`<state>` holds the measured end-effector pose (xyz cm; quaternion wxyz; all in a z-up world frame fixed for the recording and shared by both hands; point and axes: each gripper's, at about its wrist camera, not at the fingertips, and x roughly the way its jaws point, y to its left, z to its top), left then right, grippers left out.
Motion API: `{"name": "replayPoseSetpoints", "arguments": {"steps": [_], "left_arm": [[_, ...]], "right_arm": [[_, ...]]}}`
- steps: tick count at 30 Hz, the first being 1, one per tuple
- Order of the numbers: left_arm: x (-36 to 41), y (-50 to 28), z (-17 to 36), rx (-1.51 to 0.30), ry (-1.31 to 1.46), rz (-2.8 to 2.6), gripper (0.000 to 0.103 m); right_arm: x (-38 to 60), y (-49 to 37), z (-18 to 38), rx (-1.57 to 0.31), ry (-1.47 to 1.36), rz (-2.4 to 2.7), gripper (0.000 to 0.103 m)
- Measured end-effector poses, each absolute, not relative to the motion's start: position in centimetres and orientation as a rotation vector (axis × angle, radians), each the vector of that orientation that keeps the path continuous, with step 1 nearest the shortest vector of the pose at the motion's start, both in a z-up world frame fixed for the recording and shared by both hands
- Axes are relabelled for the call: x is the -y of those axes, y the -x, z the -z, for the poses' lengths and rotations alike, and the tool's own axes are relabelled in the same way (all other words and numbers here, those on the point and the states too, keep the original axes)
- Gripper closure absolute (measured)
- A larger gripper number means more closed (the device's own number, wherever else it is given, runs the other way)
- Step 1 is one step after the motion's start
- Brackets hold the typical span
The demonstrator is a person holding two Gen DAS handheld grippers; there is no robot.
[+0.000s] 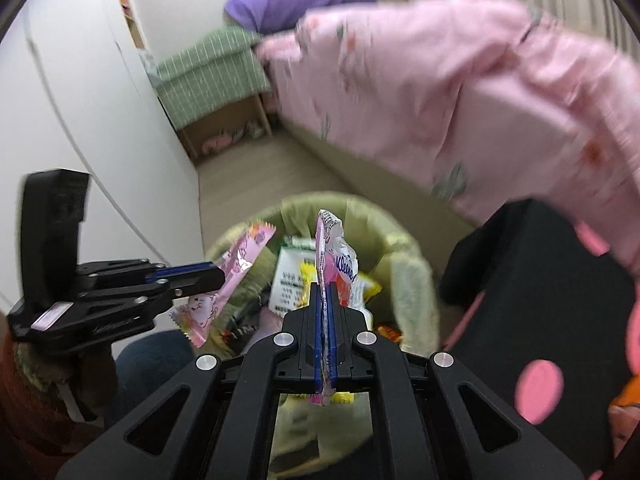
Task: Collect trash
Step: 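Open both tools to drop the pink items into the bin, then grasp the pink lollipop card with the right tool while the left tool grasps the potato chips bag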
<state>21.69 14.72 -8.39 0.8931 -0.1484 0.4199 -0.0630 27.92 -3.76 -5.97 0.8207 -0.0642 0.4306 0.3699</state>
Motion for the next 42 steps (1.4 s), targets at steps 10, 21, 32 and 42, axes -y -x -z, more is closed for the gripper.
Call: {"name": "replayPoseSetpoints", "arguments": {"steps": [10,21,32,42], "left_arm": [[-14.9,-23.8,11.5,-0.931,0.323,0.145,0.094],[-17.0,-22.2,7.7,-0.815,0.422,0.094,0.050],[-15.4,-18.9,0.4,-0.658,0.348,0.000,0.043],[-4.4,-18.2,0.4,-0.668,0.196,0.229,0.043]], "right_arm": [[0.5,-31.8,11.1,-1.073,0.250,-0.792,0.098],[2.3,-28.1,8.5,-0.944,0.311,-0.778,0.096],[7.6,-23.7,2.8,-0.798,0.252,-0.761,0.050],[21.8,-17.7,-0.2,-0.678,0.119,-0.510,0.050]]}}
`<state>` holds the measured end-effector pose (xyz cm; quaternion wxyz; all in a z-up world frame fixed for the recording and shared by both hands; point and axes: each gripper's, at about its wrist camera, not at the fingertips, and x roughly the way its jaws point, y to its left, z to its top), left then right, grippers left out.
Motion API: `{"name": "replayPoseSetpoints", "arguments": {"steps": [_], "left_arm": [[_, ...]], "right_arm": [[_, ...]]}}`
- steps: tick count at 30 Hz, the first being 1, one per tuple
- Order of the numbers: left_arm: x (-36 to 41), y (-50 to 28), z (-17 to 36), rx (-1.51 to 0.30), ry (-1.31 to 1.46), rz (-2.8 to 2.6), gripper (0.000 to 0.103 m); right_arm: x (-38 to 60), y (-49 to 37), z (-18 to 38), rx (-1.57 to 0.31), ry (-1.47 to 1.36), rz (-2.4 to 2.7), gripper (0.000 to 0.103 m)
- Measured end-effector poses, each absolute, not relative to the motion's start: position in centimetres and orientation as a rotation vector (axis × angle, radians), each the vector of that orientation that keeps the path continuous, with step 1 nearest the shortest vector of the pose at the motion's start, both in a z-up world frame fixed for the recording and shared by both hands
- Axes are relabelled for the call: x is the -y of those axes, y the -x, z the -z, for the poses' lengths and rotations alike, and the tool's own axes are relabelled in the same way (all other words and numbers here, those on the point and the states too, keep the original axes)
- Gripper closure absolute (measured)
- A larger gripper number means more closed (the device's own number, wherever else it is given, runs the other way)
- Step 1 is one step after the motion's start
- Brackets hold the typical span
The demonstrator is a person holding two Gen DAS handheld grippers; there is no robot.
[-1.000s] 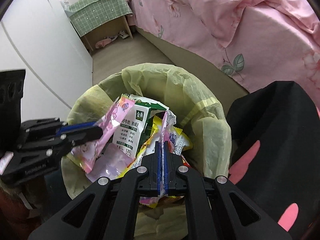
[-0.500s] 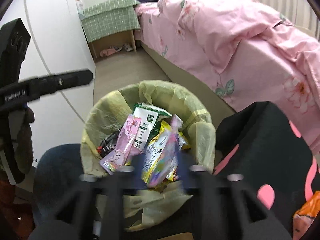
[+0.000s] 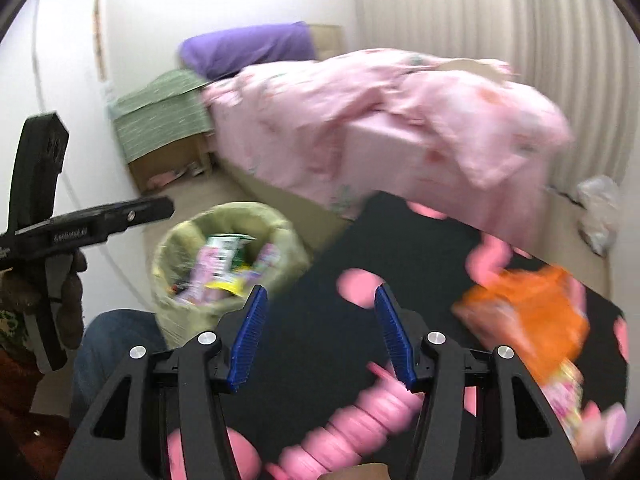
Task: Collect trash
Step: 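Grasp the pink lollipop card with the right tool while the left tool grasps the potato chips bag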
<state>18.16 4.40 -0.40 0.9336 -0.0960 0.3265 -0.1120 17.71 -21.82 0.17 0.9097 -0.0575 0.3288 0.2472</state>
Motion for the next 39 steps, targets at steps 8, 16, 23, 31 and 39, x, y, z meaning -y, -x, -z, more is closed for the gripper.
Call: {"name": "replayPoseSetpoints", "arguments": {"steps": [8,16,23,31,39], "left_arm": [[6.6,-18.4,1.8,-0.704,0.052,0.447,0.043],[13.1,-18.7,2.7,-0.732,0.008,0.536,0.043],[14.0,-18.9,3.4,-0.755,0.002,0.535,0.043],[14.4,-19.7,4.1,-0.788,0.009,0.540,0.039],[16.2,-20.7,4.5,-0.805,0.022,0.561,0.039]], "right_arm": [[33.1,-13.4,2.6,-0.736,0.084,-0.318,0.050],[38.8,-13.4,5.2,-0.756,0.094,-0.159,0.050],[39.1,-17.0,6.7,-0.760,0.098,-0.201,0.050],[38.0,-19.7,8.1,-0.789,0.184,-0.231,0.057],[40.1,-14.3,5.5,-0.725,0.097,-0.192,0.058]]}}
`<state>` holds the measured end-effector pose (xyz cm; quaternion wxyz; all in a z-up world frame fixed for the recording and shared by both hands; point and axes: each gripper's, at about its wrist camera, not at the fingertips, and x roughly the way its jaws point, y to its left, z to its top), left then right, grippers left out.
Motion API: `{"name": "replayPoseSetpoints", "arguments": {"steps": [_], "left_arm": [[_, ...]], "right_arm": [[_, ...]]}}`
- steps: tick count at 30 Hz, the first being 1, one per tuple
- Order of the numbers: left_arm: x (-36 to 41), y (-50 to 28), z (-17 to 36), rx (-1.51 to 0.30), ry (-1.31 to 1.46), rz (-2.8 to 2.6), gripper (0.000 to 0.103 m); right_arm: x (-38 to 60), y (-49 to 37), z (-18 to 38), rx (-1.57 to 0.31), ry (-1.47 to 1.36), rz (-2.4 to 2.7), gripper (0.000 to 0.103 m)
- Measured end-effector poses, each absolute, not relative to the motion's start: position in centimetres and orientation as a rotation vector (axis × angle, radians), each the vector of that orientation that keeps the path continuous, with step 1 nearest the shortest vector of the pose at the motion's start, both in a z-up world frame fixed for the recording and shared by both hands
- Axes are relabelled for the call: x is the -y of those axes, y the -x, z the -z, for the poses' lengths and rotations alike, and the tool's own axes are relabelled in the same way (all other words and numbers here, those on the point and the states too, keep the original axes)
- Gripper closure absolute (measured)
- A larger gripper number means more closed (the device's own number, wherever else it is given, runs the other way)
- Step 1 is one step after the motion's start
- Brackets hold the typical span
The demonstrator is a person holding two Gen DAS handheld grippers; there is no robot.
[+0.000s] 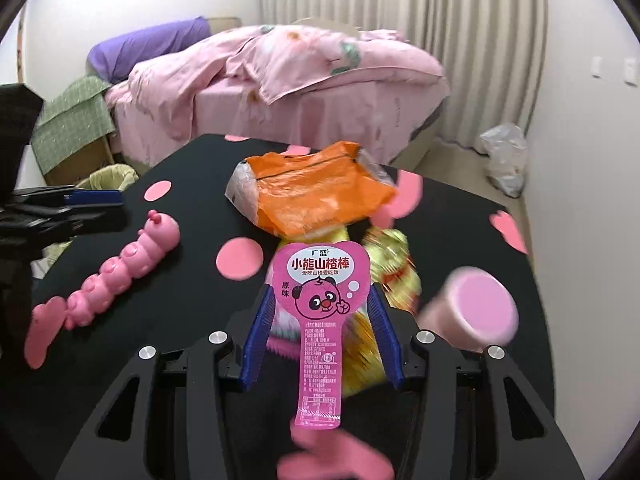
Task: Collect trash
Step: 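Grasp the pink lollipop card with the right tool while the left tool grasps the potato chips bag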
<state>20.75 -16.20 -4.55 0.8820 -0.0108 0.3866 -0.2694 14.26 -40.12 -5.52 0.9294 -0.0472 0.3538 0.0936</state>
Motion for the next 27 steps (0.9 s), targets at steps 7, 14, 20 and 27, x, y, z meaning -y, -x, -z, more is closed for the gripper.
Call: {"name": "replayPoseSetpoints", "arguments": {"steps": [7,14,20,27], "left_arm": [[19.9,-21.5,5.0,-0.872,0.103,0.665,0.024],[26.8,-23.2,6.9,-0.959,0.047,0.693,0.023],[30.8,-26.1,8.7,-1.024,0.005,0.581,0.023],[32.4,-25.3,9.4,-0.998,-0.174,0.543,0.039]], "right_arm": [[44.1,-8.6,5.2,-0.698,0.061,-0.062,0.058],[47.5,-5.3,6.6,-0.702,-0.061,0.037,0.058],[48.5,-4.3,7.5,-0.704,-0.131,0.050,0.057],[48.1,-4.4,8.6,-0.722,-0.126,0.038,0.057]]}}
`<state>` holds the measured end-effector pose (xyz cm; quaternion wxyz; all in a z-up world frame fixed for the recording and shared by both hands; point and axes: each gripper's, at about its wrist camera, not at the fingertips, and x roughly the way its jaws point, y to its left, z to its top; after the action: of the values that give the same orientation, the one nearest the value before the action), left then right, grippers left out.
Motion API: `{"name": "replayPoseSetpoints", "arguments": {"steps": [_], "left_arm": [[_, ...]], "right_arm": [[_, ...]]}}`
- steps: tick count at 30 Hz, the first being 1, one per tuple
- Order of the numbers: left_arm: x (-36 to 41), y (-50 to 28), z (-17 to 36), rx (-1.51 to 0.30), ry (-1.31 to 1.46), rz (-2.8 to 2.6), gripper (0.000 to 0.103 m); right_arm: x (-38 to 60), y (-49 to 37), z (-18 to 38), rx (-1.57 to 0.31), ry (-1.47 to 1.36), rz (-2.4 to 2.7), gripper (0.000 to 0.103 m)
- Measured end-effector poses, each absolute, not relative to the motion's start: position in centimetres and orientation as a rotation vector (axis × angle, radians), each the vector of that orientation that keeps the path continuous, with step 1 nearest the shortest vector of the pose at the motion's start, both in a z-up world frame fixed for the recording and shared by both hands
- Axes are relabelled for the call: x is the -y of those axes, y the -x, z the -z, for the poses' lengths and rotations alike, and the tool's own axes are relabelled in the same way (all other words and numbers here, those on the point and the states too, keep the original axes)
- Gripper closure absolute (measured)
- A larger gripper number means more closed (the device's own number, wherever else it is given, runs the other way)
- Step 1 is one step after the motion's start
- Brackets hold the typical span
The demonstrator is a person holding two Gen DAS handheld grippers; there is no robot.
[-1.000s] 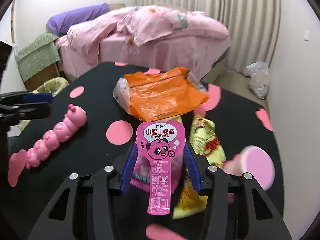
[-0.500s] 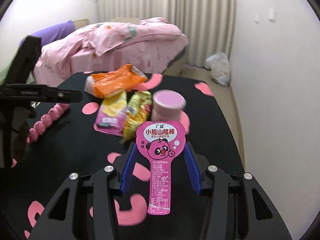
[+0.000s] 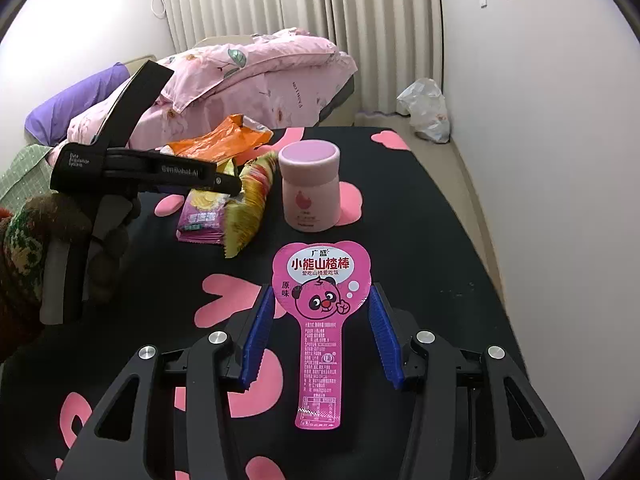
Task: Collect trash
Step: 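Grasp the pink lollipop card with the right tool while the left tool grasps the potato chips bag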
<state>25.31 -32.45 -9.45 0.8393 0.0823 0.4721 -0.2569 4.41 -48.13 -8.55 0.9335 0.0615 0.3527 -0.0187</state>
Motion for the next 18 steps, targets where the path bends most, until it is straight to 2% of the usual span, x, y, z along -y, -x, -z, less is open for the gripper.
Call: {"name": "replayPoseSetpoints", "arguments": {"steps": [2,5,15,18], "left_arm": [[32.2,-24.8,9.5,-0.992,-0.213,0.545,0.048],[30.7,-23.8,9.3,-1.006,-0.196,0.610,0.055],[26.4,-18.5,8.7,-1.064,-0.228,0.671,0.056],[25.8,-18.1,8.6,-1.083,-0.179,0.690,0.050]], "right_arm": [[48.0,-4.5,8.7,-0.723,-0.134,0.029,0.057],[47.8,-4.4,8.6,-0.716,-0.134,0.016,0.057],[47.6,-4.6,8.3,-0.708,-0.149,-0.010,0.057],[47.4,-4.4,8.2,-0.705,-0.147,-0.018,0.057]]}}
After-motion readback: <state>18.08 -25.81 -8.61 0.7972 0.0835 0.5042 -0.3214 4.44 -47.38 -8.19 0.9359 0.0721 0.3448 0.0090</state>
